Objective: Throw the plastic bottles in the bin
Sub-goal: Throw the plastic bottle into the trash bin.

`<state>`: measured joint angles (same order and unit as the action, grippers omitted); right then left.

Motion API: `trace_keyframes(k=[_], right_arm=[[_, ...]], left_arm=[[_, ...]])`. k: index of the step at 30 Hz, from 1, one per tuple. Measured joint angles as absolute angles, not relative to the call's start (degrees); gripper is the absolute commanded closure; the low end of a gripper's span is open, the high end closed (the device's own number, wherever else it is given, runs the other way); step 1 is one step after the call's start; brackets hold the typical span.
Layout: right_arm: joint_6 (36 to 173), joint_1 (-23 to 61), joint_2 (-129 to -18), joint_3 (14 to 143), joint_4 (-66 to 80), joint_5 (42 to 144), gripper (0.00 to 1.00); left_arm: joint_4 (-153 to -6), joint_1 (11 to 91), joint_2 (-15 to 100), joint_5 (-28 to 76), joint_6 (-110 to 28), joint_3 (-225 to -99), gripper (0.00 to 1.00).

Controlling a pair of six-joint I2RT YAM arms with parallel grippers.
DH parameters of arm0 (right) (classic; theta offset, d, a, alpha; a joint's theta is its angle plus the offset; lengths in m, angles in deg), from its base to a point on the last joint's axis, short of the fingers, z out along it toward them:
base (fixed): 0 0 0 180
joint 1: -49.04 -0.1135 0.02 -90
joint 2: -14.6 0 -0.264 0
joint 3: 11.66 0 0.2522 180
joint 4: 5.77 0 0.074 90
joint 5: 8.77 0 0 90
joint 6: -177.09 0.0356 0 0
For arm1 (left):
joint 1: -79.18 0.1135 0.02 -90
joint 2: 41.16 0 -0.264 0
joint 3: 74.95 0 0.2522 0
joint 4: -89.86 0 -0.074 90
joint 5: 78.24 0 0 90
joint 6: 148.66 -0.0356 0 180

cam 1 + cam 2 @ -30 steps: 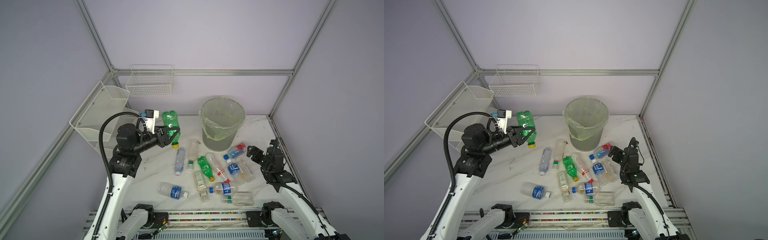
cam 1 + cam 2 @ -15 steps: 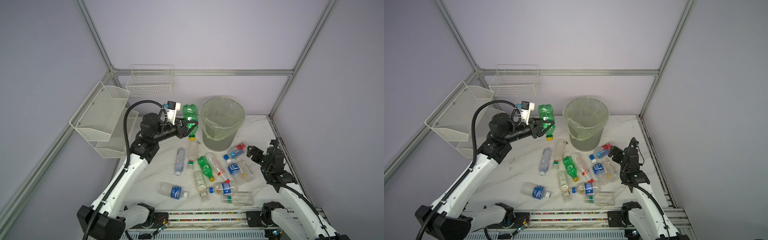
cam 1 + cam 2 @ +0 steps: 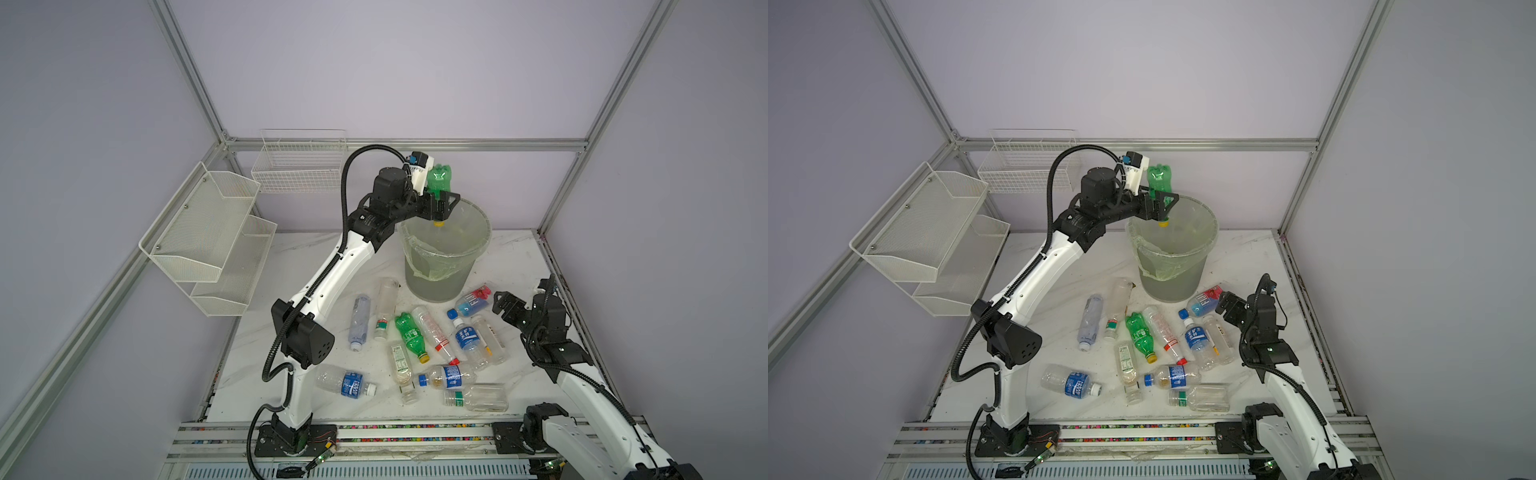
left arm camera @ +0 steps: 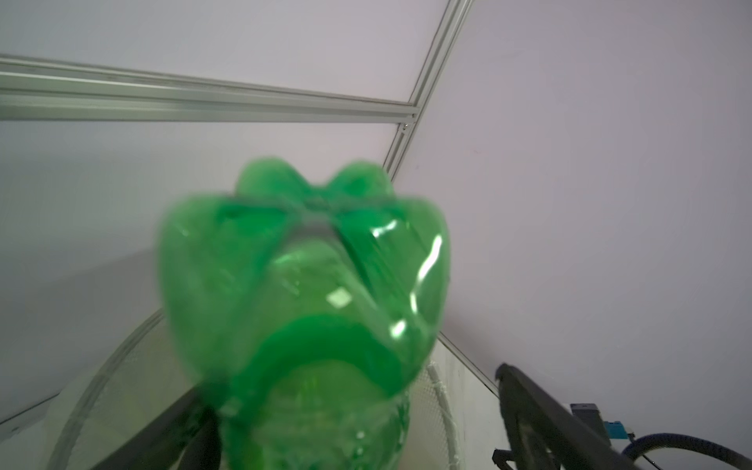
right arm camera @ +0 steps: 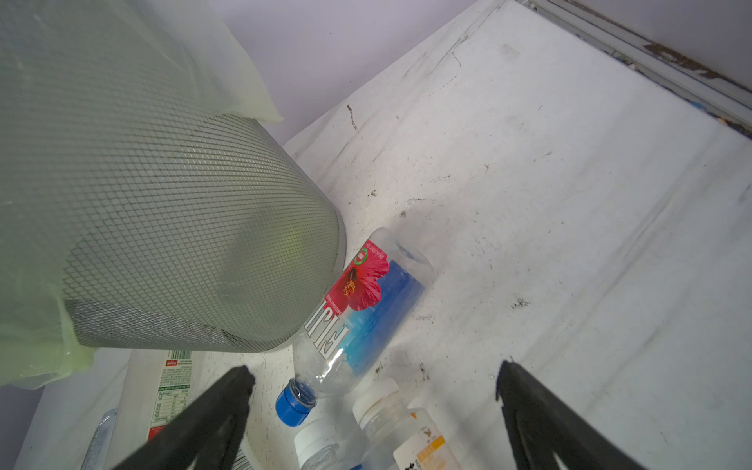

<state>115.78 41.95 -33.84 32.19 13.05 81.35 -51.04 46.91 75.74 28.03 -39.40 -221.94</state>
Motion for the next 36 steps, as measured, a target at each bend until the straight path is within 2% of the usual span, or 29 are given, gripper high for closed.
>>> trace_keyframes(k=[4, 11, 19, 26, 36], right_arm=[[115.8, 41.9, -33.8, 32.2, 13.0, 81.6, 0.03], [115.7, 41.9, -33.4, 32.2, 13.4, 81.7, 0.03], [115.8, 41.9, -33.6, 32.2, 13.3, 81.8, 0.03], [116.5, 41.9, -35.1, 32.2, 13.4, 82.7, 0.03], [118.5, 41.9, -33.0, 34.0, 16.1, 82.8, 0.03]], left_arm=[[-50.9, 47.2, 71.6, 24.4, -40.9, -219.6, 0.0], [-52.8, 47.3, 67.3, 24.3, -41.4, -218.4, 0.0], [-54.9, 47.3, 55.6, 21.8, -42.9, -204.3, 0.0], [-56.1, 48.1, 39.8, 18.5, -44.6, -191.2, 0.0], [-53.5, 56.9, 26.5, 16.0, -44.2, -174.1, 0.0]])
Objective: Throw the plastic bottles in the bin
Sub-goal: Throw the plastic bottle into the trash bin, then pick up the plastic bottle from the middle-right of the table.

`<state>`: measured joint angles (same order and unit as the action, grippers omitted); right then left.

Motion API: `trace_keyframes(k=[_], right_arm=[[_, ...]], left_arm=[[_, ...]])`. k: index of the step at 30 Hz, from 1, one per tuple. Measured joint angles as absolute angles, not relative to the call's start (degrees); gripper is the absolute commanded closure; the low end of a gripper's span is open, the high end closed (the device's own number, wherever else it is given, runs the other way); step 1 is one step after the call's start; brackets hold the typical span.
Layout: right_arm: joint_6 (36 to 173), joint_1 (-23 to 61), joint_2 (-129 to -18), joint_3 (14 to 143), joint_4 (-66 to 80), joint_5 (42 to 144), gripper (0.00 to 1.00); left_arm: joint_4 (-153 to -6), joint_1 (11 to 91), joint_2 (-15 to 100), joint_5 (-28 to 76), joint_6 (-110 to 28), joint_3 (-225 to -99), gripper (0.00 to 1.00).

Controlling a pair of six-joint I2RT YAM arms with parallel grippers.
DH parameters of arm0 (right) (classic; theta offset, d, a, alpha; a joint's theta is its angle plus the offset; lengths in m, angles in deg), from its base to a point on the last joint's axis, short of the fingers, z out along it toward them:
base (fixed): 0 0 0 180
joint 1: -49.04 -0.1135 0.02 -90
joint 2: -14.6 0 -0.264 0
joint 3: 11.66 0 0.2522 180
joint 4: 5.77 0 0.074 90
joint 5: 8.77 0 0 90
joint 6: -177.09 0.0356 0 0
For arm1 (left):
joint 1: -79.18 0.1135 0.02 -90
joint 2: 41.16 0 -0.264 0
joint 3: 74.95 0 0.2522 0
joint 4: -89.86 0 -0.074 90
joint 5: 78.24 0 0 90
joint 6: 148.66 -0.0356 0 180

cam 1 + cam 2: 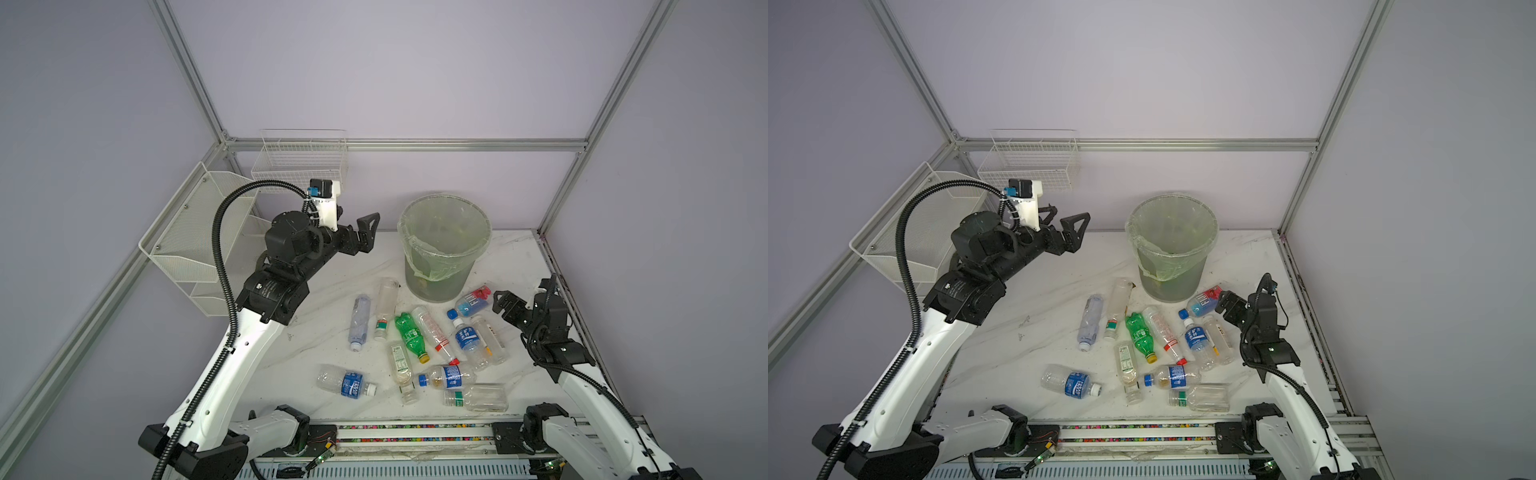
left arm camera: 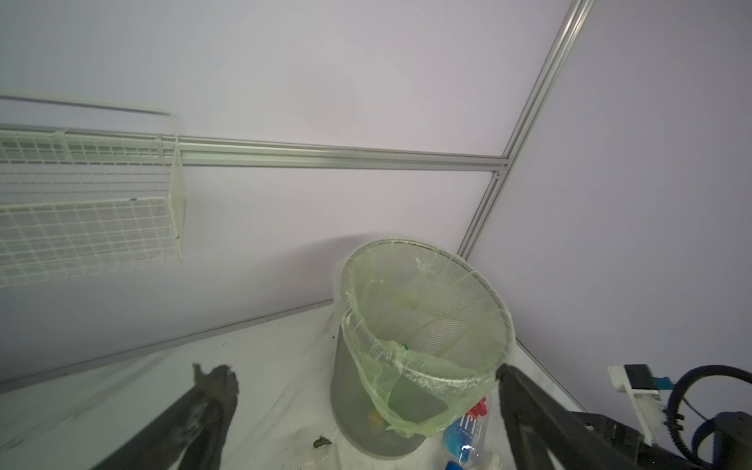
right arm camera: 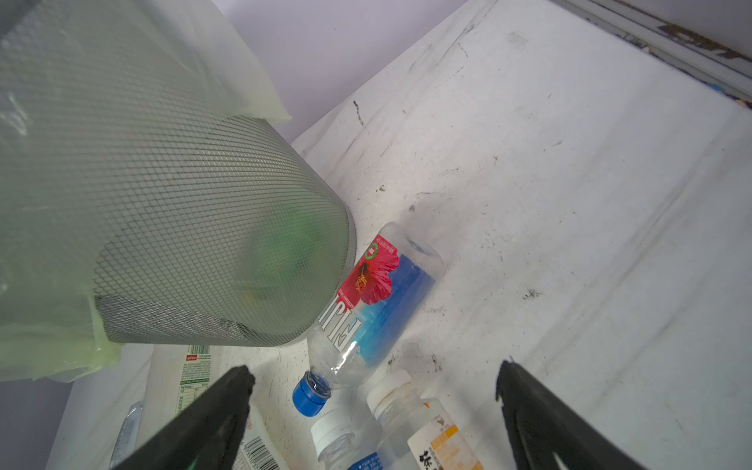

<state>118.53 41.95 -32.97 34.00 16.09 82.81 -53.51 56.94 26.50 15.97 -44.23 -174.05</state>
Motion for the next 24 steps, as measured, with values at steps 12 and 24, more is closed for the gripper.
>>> trace_keyframes(k=[12, 24], right_arm=[[122.4, 41.9, -30.9, 36.4, 25.8, 82.5, 0.03], [124.1, 41.9, -31.2, 43.7, 33.0, 82.5, 0.03]], left_arm=[[-51.5, 64.3, 12.0, 14.5, -41.6, -147.6, 0.0], [-54.4, 69.9, 14.1, 19.9, -39.4, -142.5, 0.0]])
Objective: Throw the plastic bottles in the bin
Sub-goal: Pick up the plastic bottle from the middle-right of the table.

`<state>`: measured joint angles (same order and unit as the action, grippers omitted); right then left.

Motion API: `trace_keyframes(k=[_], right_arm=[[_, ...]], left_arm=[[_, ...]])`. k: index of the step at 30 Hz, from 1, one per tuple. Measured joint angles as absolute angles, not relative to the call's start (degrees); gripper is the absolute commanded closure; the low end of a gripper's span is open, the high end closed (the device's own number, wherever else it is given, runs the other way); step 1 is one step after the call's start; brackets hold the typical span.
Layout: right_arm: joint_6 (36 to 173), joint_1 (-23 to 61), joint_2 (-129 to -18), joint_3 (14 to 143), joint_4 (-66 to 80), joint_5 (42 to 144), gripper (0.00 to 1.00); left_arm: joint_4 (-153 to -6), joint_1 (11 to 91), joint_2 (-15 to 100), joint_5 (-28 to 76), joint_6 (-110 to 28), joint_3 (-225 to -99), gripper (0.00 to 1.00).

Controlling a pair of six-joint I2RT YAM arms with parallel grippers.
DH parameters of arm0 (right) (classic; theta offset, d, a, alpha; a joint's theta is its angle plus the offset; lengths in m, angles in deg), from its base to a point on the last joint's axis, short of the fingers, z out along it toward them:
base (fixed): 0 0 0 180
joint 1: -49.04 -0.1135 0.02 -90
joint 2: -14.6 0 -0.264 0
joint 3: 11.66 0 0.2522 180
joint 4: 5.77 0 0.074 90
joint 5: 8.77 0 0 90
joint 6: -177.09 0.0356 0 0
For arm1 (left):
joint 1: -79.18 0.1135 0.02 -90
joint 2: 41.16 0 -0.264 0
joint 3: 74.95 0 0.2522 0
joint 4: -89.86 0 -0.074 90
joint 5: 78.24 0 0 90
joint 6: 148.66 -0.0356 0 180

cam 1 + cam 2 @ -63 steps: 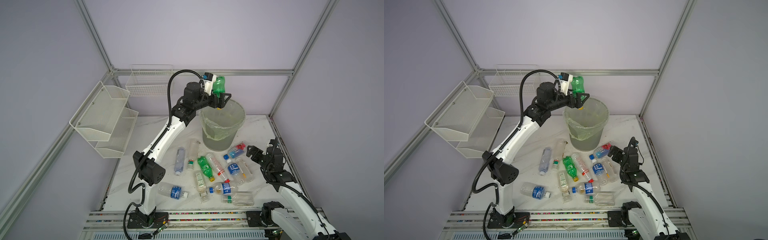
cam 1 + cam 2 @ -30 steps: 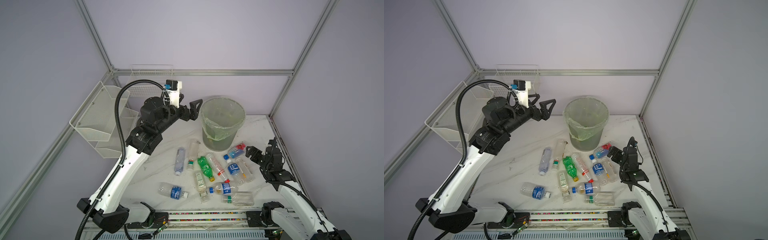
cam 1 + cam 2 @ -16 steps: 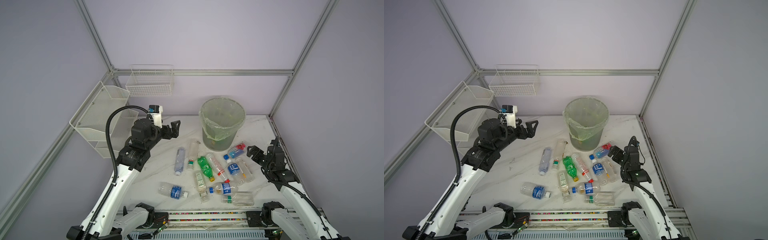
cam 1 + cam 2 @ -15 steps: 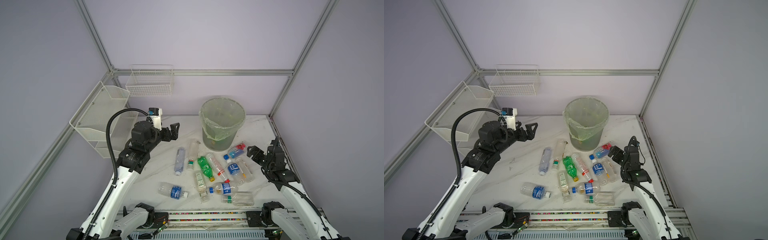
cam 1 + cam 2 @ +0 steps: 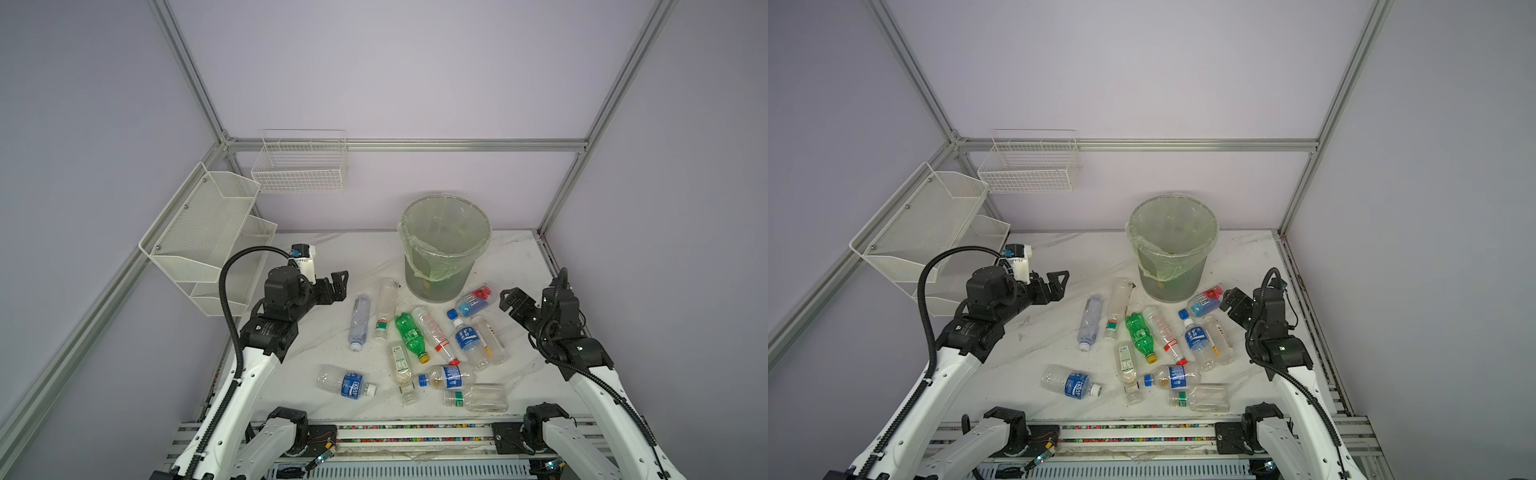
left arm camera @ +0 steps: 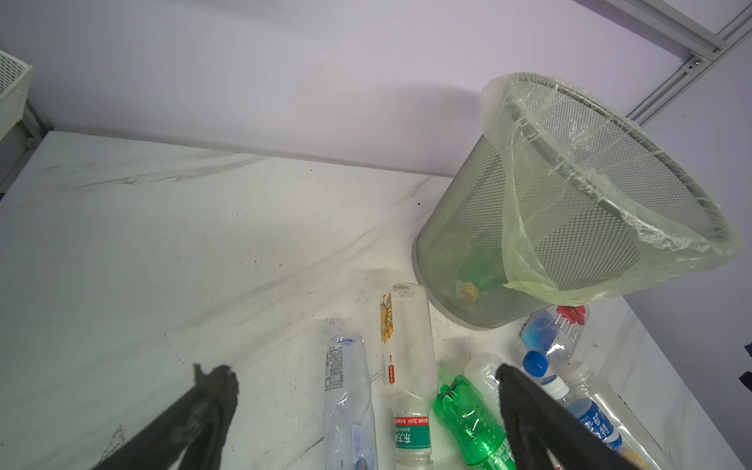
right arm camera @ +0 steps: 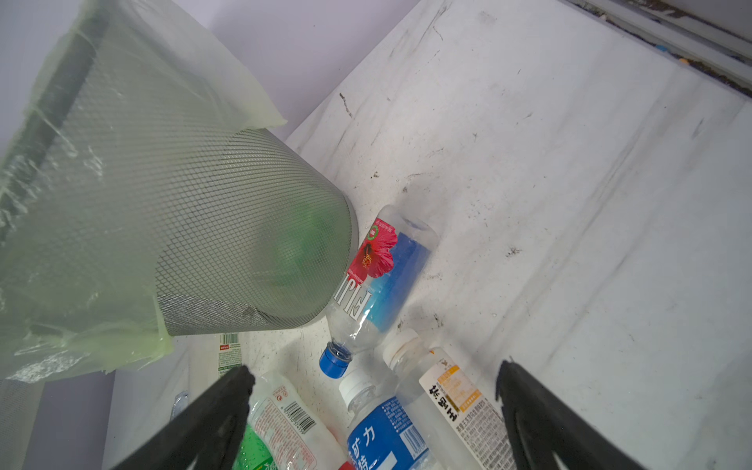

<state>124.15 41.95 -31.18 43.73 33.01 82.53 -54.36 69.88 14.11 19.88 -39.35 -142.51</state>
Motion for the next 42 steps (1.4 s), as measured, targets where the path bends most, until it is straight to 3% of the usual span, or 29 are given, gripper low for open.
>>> trace_keyframes(k=[16, 25, 42], right_arm=[[123.2, 41.9, -40.7, 40.7, 33.1, 83.8, 0.03], [124.4, 41.8, -52.4, 40.8, 26.5, 84.7, 0.03], [131.6, 41.8, -60.2, 42.2, 15.8, 84.8, 0.03]], left_arm=[[-59.0, 79.2, 19.1, 28.3, -34.2, -142.5, 0.0], [-59.1, 79.9, 17.7, 28.7, -34.8, -141.3, 0.0], [-58.9, 79.9, 16.6, 29.3, -35.7, -140.4, 0.0]])
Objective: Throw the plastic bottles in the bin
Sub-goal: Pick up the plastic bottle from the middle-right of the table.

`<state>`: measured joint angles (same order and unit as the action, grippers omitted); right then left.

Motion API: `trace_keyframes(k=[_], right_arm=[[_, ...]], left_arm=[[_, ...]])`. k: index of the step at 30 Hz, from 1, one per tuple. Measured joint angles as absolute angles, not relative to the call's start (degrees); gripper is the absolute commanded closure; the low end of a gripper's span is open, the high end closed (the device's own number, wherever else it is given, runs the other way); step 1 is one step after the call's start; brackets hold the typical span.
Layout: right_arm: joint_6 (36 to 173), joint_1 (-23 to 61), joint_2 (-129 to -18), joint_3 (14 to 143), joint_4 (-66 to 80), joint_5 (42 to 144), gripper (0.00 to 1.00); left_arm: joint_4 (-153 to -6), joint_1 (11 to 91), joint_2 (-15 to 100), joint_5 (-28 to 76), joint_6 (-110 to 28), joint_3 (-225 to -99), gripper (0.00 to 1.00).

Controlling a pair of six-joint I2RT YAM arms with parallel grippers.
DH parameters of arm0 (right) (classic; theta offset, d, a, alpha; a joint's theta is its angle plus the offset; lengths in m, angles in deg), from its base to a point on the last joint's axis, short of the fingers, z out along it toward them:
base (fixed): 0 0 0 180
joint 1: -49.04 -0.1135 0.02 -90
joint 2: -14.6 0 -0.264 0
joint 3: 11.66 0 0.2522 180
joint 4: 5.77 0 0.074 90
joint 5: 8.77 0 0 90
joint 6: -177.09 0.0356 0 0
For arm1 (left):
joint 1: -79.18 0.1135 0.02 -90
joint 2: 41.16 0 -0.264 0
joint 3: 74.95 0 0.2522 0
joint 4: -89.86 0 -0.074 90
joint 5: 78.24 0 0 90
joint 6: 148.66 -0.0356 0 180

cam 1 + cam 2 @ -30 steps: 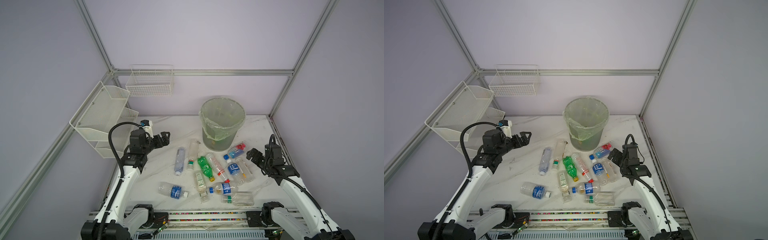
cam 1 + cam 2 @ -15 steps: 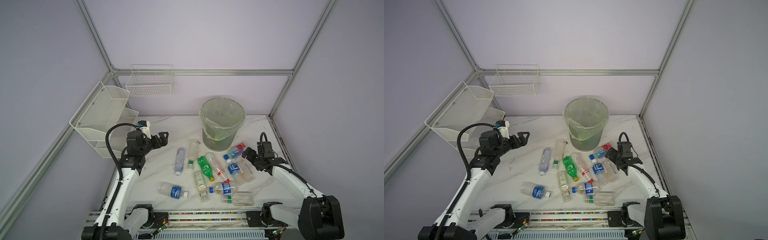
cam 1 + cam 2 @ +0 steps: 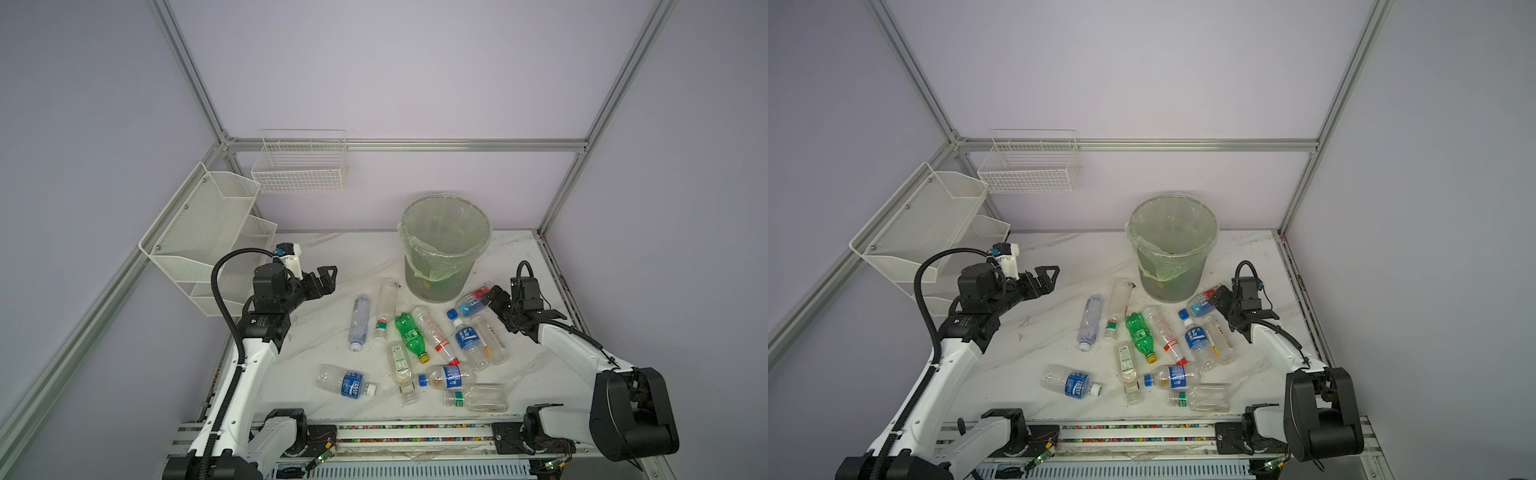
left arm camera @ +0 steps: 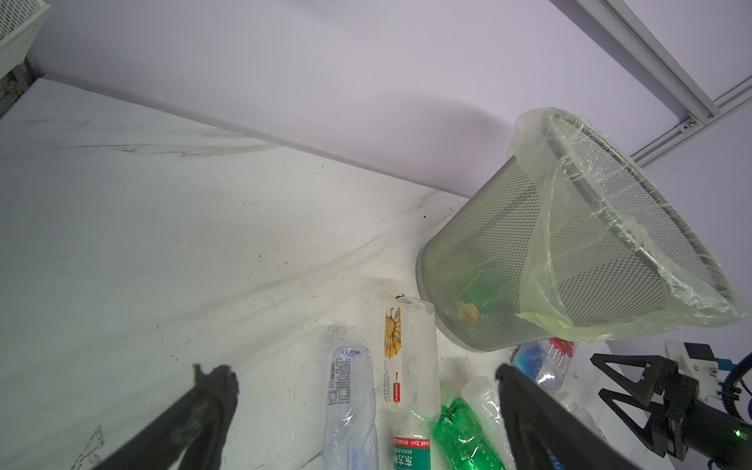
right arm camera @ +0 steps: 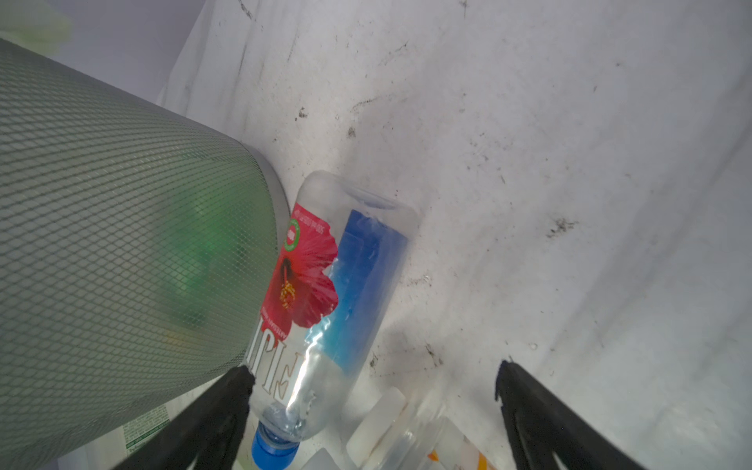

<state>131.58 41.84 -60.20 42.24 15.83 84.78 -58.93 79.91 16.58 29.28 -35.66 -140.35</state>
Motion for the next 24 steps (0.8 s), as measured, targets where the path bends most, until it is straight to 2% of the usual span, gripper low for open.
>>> trace_keyframes(k=[8, 24], right_arm=[[134.7, 41.1, -69.7, 46.5, 13.8, 85.1, 0.03], [138.6, 39.6, -75.1, 50.5, 11.5, 85.1, 0.03]], left_arm=[[-58.9, 79.9, 16.7, 30.2, -35.7, -140.4, 0.0], [-59.0, 79.9, 17.5, 31.4, -35.5, -140.4, 0.0]])
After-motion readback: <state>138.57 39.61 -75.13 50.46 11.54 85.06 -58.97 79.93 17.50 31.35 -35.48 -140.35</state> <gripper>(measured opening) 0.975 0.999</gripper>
